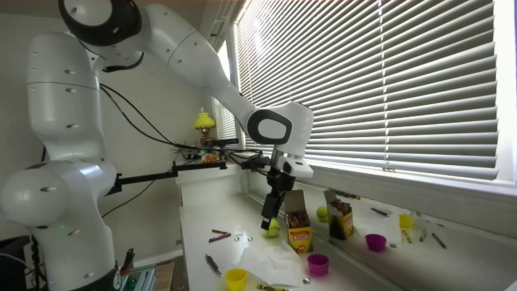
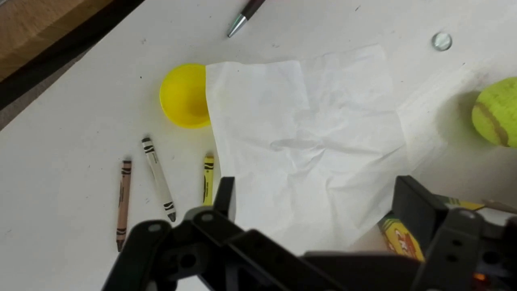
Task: Fold the white napkin.
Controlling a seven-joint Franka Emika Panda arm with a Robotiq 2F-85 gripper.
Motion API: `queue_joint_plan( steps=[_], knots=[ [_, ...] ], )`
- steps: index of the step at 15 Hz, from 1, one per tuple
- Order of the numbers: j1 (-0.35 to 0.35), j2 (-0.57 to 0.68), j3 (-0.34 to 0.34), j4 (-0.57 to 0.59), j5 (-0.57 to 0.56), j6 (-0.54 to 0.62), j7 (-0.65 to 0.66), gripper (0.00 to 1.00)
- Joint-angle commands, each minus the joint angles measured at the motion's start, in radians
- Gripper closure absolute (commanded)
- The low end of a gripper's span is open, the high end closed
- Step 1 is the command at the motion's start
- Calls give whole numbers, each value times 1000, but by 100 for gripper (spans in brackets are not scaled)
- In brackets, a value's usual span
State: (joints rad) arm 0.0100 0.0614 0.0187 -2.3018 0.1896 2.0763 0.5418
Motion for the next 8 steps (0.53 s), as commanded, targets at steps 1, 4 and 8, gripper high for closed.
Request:
queue_joint_plan(
  steps=[1,4,8],
  knots=[
    [-15,29,-29,12,18,15,-21,0],
    [-30,59,-46,19,77,0,-83,0],
    [-25,110,-55,18,57,30,-71,0]
  ],
)
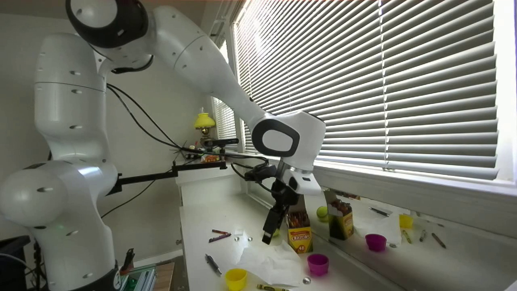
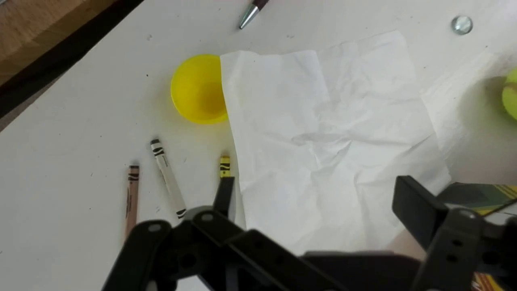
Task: Fold the white napkin.
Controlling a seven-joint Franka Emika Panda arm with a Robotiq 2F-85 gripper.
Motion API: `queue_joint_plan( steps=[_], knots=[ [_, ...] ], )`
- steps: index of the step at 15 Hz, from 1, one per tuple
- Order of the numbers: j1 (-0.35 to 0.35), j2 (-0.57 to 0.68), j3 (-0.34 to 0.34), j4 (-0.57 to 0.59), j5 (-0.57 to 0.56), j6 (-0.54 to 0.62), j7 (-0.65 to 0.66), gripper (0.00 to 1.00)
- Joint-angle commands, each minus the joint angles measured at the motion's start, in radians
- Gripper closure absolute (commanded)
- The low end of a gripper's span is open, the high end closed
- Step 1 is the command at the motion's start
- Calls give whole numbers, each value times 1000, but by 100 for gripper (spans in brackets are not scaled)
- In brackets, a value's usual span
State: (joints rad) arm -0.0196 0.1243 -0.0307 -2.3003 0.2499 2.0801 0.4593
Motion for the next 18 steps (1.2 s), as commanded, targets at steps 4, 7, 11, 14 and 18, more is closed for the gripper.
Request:
queue_joint_plan(
  steps=[4,7,11,14,18],
  knots=[
    [5,39,-7,3,0,19,-1,0],
    [5,41,-7,4,0,23,-1,0],
    [-24,77,-22,19,51,29,-57,0],
    [-54,71,-37,8,109,49,-129,0],
    [-96,70,-45,-7,192,63,-299,0]
  ],
)
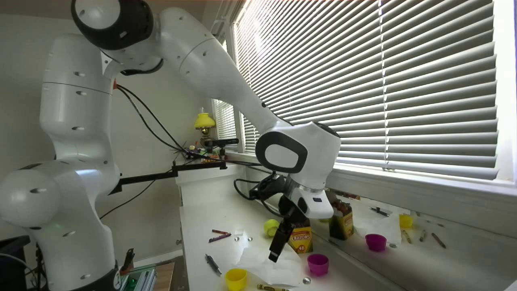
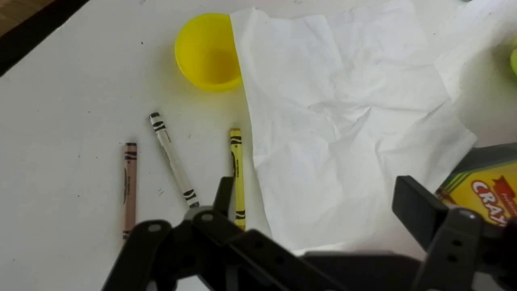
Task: Fold the white napkin.
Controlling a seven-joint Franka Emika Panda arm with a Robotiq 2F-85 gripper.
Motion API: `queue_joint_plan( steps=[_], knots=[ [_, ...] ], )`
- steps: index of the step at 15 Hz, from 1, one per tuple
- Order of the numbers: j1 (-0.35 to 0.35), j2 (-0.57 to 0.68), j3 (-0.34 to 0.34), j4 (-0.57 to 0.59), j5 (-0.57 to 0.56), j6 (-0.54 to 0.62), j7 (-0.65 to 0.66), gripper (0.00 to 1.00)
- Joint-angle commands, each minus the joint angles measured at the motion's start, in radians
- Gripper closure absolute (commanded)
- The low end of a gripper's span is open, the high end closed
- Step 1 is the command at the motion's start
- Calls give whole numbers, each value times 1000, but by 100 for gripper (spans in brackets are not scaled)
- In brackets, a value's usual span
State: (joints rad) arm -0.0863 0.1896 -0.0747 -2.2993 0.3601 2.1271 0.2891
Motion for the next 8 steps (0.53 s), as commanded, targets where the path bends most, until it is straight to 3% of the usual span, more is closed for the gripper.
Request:
queue_joint_plan(
  steps=[1,8],
  knots=[
    [-40,12,-1,-5,98,4,-178,0],
    [-88,118,21,27,369,59,-454,0]
  ],
)
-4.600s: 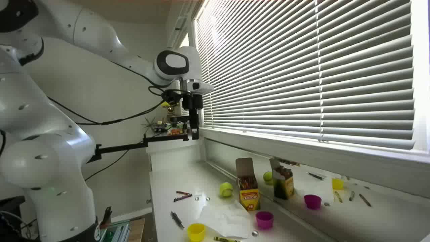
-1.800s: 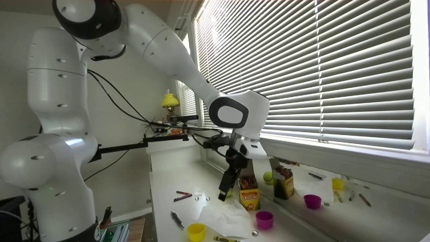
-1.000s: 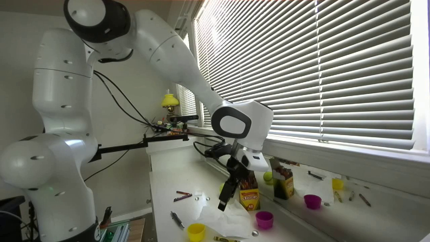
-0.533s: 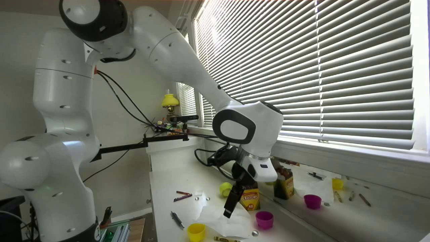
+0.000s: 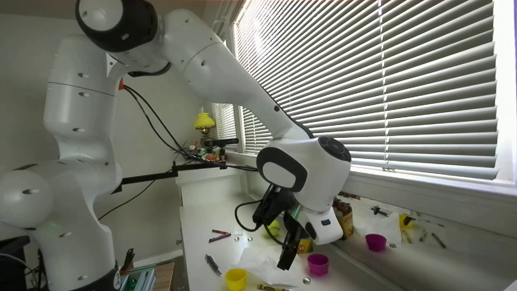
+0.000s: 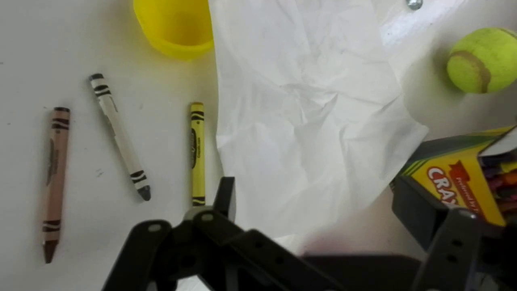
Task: Fold the white napkin.
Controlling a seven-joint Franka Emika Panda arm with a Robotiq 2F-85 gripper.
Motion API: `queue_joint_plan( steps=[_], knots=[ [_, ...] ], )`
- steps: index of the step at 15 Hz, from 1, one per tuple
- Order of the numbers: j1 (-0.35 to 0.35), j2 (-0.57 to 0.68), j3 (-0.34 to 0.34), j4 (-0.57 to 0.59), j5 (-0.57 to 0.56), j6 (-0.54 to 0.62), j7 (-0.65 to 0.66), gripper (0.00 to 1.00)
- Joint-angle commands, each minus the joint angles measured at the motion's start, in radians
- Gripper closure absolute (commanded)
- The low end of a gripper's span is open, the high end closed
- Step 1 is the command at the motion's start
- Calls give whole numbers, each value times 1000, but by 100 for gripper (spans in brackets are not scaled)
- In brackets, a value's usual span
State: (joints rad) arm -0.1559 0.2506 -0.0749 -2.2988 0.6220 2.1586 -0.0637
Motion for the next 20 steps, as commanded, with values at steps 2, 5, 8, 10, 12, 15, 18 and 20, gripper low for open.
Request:
queue_joint_plan(
  steps=[2,5,8,10,12,15,18,20],
  knots=[
    [-11,82,28,24,162,93,-149,0],
    [-12,116,36,33,196,147,-188,0],
    [-16,137,38,47,197,173,-202,0],
    [-19,145,37,56,187,178,-204,0],
    [-19,153,36,61,181,187,-205,0],
    [-22,160,35,63,172,196,-210,0],
    [-25,145,32,52,164,190,-211,0],
    [-28,125,30,37,157,175,-216,0]
  ],
)
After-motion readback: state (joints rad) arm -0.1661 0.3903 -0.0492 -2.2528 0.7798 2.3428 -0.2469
